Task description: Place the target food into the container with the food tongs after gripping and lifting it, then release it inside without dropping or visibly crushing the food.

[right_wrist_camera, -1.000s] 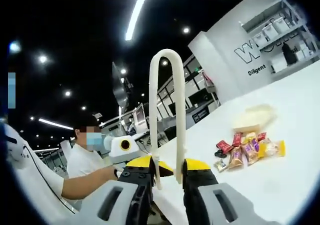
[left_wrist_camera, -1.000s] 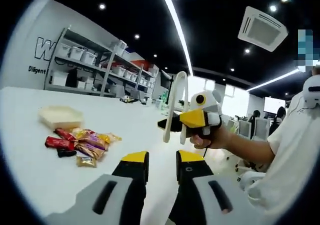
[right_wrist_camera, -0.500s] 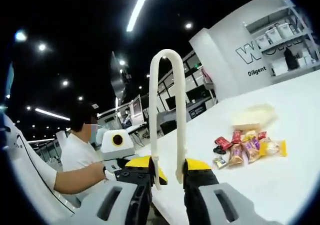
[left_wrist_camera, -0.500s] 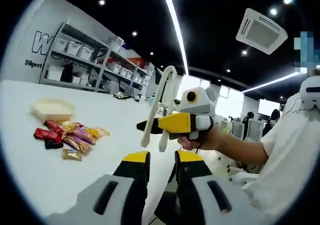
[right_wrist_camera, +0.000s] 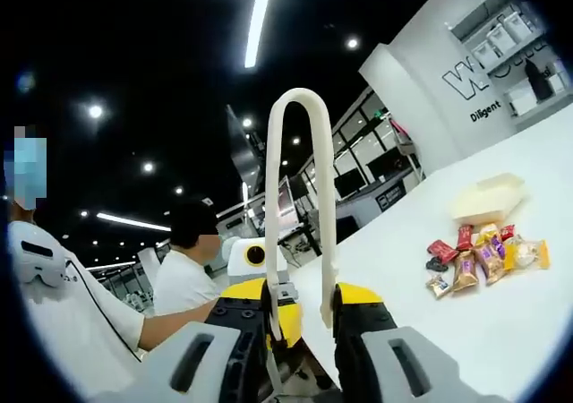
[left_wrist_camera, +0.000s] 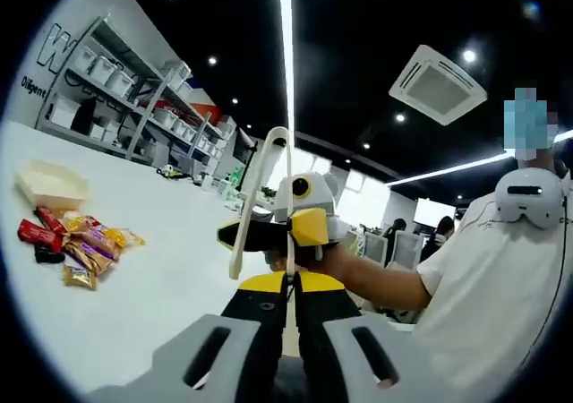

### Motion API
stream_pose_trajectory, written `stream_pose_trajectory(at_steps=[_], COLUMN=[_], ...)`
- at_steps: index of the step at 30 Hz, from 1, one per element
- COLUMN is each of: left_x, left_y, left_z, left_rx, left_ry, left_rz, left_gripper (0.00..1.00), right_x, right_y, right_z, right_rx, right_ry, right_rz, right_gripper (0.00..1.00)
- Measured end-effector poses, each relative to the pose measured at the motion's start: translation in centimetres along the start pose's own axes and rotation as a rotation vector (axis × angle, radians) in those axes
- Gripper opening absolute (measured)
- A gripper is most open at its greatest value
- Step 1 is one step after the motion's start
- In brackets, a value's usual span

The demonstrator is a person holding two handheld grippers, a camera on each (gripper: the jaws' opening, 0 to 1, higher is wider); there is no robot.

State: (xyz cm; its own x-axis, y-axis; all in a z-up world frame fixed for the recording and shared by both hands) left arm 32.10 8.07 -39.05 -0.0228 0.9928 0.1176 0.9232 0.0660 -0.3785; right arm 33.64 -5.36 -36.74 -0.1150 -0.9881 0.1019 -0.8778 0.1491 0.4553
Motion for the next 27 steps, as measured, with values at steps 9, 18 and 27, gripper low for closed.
stream_pose_trajectory(at_steps=[9,18,27], left_x=[-0.3,-0.5,-0.4], left_y=[-1.3,-1.5,-0.4], left_z=[-0.2,-0.2,0.1], left_rx=[0.006,-0.001,-0.02], left_ry=[0.037,0.052,0.077], left_rz=[0.084,0.09,-0.058], left_gripper=[0.02,0.02,0.08], right_x=[0.5,0.7,0.8], right_y=[1.1,1.5,0.8], right_z=[0.2,0.3,0.3], right_rx=[0.071,0.033,0.054], right_ry=[-0.006,0.012,0.01], right_rz=[-0.073,-0.086,0.01], right_gripper=[0.26,0.19,0.14])
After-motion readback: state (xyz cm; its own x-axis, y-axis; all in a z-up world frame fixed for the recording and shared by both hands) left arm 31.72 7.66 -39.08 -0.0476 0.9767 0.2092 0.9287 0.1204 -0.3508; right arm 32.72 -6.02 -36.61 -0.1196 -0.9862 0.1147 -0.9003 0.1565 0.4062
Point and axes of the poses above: the point that each gripper's makers call its tool centre point, and the gripper's own axes: x roughly backward along the fingers, y roughly to its left, z roughly out of its underside, the point moved 8 cm from there along x, roughly backward along the fingers, and after that the axes turned 12 degrees about y, right-handed, at the moved point
